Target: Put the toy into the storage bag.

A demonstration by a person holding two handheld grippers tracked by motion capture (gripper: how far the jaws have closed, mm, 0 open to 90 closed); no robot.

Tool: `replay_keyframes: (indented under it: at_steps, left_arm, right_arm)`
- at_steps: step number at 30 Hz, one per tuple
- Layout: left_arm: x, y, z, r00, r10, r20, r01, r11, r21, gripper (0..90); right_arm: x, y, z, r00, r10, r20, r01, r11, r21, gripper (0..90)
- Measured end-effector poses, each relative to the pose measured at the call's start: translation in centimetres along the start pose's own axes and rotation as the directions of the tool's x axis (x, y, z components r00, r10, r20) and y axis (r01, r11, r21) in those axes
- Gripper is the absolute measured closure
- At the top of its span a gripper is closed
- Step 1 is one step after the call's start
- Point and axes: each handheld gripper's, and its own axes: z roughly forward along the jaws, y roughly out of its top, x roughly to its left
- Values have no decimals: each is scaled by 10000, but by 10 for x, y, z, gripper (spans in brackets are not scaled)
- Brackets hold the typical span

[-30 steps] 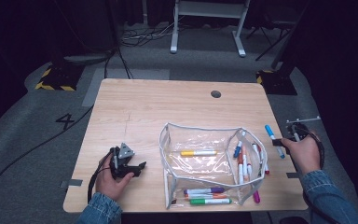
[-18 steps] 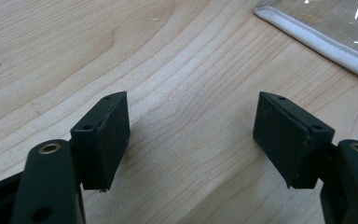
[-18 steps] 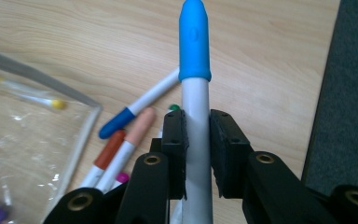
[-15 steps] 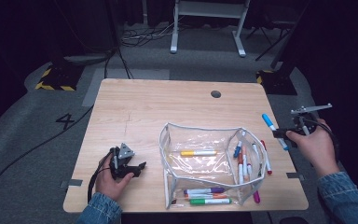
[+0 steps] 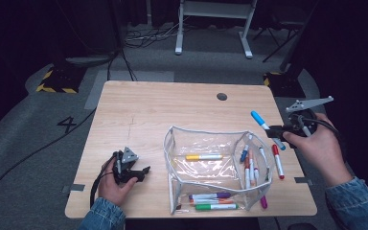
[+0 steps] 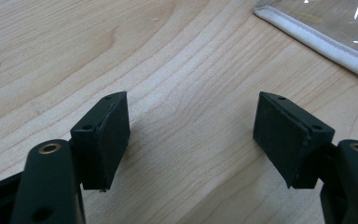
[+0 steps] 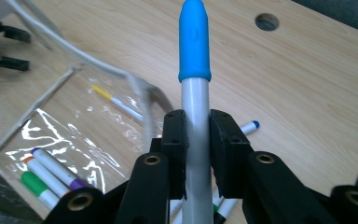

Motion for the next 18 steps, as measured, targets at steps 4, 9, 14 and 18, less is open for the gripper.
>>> replay_keyframes:
  at_steps: [4, 9, 14, 18]
  left_arm:
    - [0, 0, 0, 10000, -6, 5, 6, 10000, -3, 275]
    - [0, 0, 0, 10000, 30, -16, -30, 10000, -23, 275]
    - [0, 0, 0, 10000, -1, 7, 1, 10000, -1, 275]
    - [0, 0, 0, 10000, 2, 6, -2, 10000, -1, 275]
  right_arm:
    - [26, 13, 0, 9959, -767, -476, 770, 9970, 53, 769]
    - [48, 20, 3, 9866, -1365, -890, 1385, 9902, 165, 769]
    - [72, 27, 13, 9689, -1945, -1530, 2032, 9782, 430, 769]
    - [87, 30, 25, 9521, -2296, -2021, 2468, 9670, 641, 769]
